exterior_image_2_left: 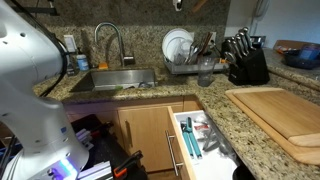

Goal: Put the wooden spoon in the glass, open the tap, and then close the drawer

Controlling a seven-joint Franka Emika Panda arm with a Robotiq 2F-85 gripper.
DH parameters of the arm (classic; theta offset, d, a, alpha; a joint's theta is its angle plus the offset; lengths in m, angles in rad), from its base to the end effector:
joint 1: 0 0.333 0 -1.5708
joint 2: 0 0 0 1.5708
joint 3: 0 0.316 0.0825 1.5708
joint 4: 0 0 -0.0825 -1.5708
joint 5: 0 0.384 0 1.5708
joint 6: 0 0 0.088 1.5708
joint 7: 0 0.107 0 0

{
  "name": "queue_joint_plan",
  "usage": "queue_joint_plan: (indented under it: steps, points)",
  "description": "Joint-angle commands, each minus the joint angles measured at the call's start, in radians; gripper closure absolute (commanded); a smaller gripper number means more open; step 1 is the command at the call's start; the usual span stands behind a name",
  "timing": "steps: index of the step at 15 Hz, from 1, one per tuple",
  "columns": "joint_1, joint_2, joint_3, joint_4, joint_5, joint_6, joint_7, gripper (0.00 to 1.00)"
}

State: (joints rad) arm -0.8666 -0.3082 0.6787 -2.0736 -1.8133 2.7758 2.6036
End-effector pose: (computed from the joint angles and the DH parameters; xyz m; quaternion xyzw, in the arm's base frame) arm 0.5284 -0.0192 0.5837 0.6234 -0.3942 0.6750 0.0195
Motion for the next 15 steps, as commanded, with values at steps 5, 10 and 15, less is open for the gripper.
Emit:
queue_joint_plan:
  steps: [5, 10, 15]
  points:
    - [0.282, 0.183, -0.05, -0.002, -0.437, -0.582, 0.001, 0.94]
    - [0.623, 0.236, -0.369, -0.046, -0.474, -0.682, -0.012, 0.75]
    - [0.677, 0.245, -0.401, -0.035, -0.502, -0.708, -0.013, 0.94]
